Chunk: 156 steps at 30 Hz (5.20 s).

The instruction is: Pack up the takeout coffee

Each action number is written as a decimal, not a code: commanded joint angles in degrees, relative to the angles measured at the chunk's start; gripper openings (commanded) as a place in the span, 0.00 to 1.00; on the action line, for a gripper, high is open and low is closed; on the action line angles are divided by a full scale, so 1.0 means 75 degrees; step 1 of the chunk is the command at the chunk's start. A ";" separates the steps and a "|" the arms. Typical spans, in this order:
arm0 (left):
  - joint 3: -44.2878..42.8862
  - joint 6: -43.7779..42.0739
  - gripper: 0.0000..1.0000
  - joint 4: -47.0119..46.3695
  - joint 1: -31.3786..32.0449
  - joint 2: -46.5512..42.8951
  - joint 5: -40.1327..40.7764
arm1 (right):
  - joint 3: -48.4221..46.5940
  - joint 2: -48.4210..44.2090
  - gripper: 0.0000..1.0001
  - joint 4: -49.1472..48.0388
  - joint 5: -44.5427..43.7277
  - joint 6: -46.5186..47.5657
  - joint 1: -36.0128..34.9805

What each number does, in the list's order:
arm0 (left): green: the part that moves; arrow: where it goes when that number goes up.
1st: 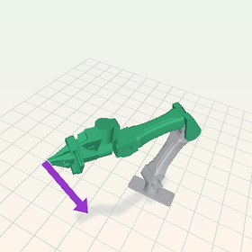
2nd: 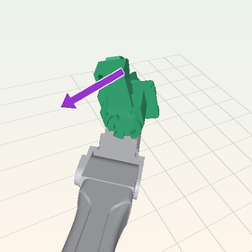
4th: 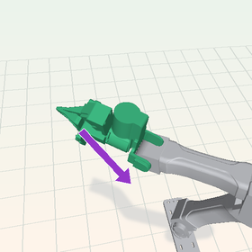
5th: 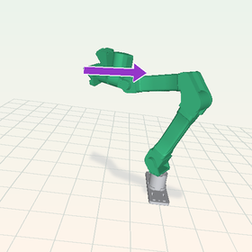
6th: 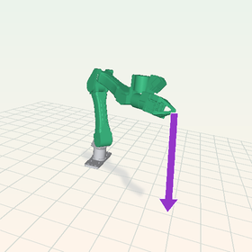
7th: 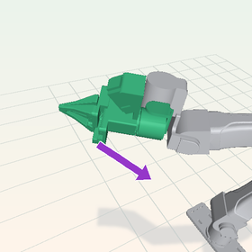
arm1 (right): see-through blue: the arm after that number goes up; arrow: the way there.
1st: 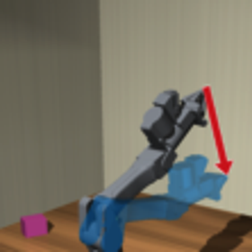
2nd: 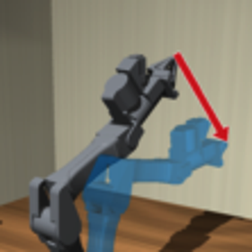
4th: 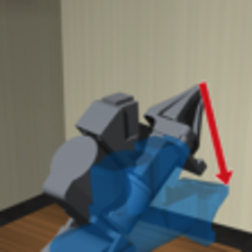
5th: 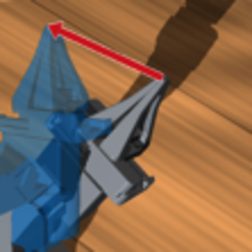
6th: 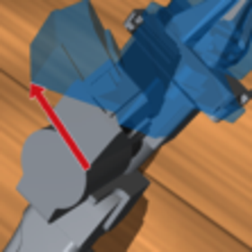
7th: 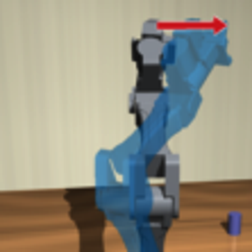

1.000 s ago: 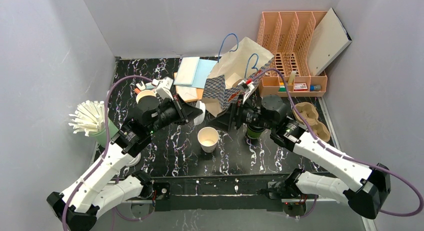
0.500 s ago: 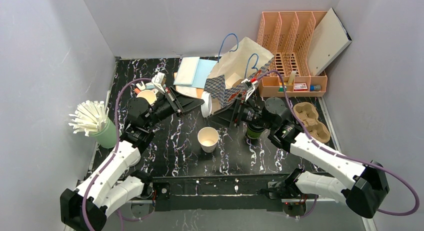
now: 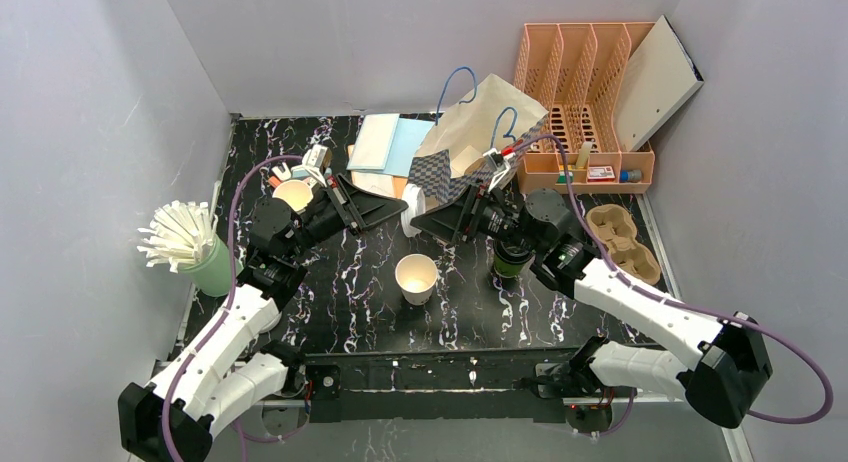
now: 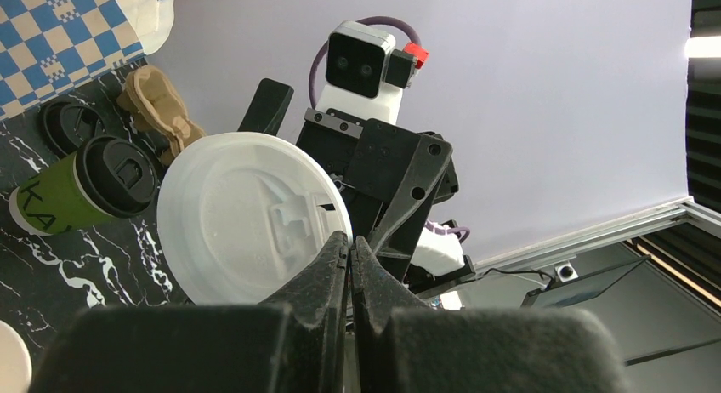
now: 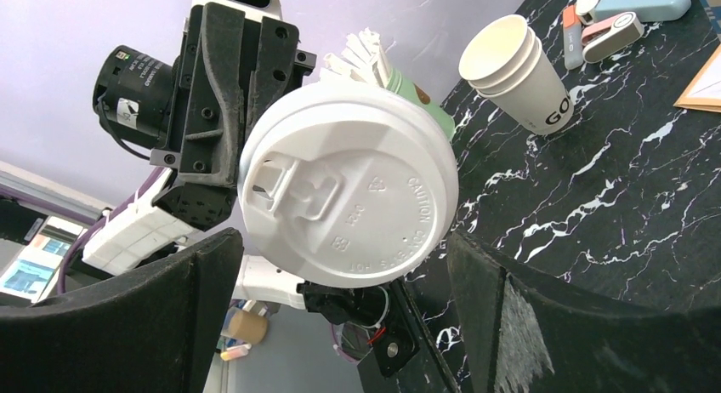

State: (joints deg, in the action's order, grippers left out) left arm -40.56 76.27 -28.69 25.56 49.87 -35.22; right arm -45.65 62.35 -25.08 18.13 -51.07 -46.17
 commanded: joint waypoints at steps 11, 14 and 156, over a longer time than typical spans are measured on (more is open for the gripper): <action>0.0156 -0.0077 0.00 -0.0193 -0.0033 -0.0212 -0.0297 | -0.0310 0.0279 0.91 -0.0956 0.0056 -0.0352 0.0016; 0.0208 -0.0091 0.00 -0.0184 -0.0033 -0.0247 -0.0296 | -0.0292 0.0328 0.91 -0.1039 0.0056 -0.0451 0.0019; 0.2281 -0.3523 0.20 0.4404 0.0752 -0.1153 0.2901 | -0.5843 0.5251 0.90 0.9877 -0.3369 0.5011 -0.2402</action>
State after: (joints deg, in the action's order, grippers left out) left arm -20.80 49.93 -0.36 30.98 44.10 -13.91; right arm -90.21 101.78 49.58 -6.48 -13.52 -63.64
